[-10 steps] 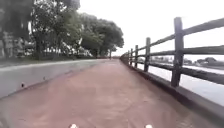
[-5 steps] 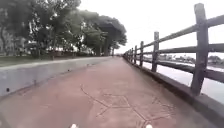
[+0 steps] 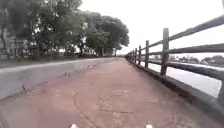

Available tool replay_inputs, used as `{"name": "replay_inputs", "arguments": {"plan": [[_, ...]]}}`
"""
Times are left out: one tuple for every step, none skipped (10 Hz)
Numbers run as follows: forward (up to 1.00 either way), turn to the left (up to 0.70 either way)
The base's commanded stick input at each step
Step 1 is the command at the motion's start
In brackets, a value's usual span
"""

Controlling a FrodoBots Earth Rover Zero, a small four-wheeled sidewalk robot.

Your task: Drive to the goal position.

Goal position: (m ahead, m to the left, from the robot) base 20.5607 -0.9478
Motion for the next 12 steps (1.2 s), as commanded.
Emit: {"name": "replay_inputs", "arguments": {"plan": [[1.00,0.00],[1.00,0.00],[1.00,0.00],[1.00,0.00],[1.00,0.00],[1.00,0.00],[1.00,0.00],[1.00,0.00],[1.00,0.00],[1.00,0.00],[1.00,0.00],[1.00,-0.15]]}}
